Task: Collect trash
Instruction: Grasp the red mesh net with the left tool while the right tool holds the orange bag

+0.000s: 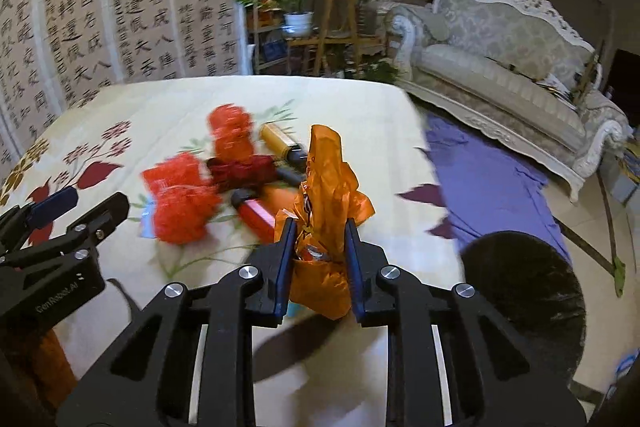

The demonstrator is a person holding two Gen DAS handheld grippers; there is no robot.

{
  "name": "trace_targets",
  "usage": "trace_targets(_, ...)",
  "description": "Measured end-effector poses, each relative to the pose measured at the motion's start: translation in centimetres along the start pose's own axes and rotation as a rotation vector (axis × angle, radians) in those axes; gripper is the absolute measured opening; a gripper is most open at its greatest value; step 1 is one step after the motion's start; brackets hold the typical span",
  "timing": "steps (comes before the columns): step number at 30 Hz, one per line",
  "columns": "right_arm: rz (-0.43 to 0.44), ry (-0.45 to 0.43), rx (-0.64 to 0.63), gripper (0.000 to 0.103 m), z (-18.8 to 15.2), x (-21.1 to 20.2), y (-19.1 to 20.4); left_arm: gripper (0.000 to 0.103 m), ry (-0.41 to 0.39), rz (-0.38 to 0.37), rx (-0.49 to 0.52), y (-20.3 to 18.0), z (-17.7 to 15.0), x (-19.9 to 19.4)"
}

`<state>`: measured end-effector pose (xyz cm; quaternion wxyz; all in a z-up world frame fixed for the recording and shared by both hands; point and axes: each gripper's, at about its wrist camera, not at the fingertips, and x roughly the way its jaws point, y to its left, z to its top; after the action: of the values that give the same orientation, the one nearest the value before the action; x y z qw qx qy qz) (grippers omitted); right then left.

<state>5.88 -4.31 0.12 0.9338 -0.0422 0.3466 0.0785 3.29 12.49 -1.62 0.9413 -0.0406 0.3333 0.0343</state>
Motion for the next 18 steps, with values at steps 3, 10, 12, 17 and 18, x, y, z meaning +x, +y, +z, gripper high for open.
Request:
trace_targets(3,-0.037,-0.001,0.014,0.023,-0.1,0.2,-1.5,0.076,-0.002,-0.015,0.018,-1.3,0.3,0.4)
trace_targets(10,-0.062,0.017,0.051,0.023,-0.4,1.4,-4.0,0.076,0.016,-0.028,0.040,-3.3,1.0,2.2)
trace_targets(12,-0.057,0.019,0.056,0.023,-0.3,1.7,-4.2,0.076,0.025,-0.029,0.046,-3.6,1.2,2.7)
trace_targets(17,-0.042,0.027,0.055,0.023,-0.4,2.4,-4.0,0.060,0.044,-0.035,0.060,-4.1,1.3,3.5)
trace_targets(18,-0.038,0.029,0.053,0.023,-0.6,2.4,-4.0,0.058,0.050,-0.035,0.064,-4.2,1.3,3.6)
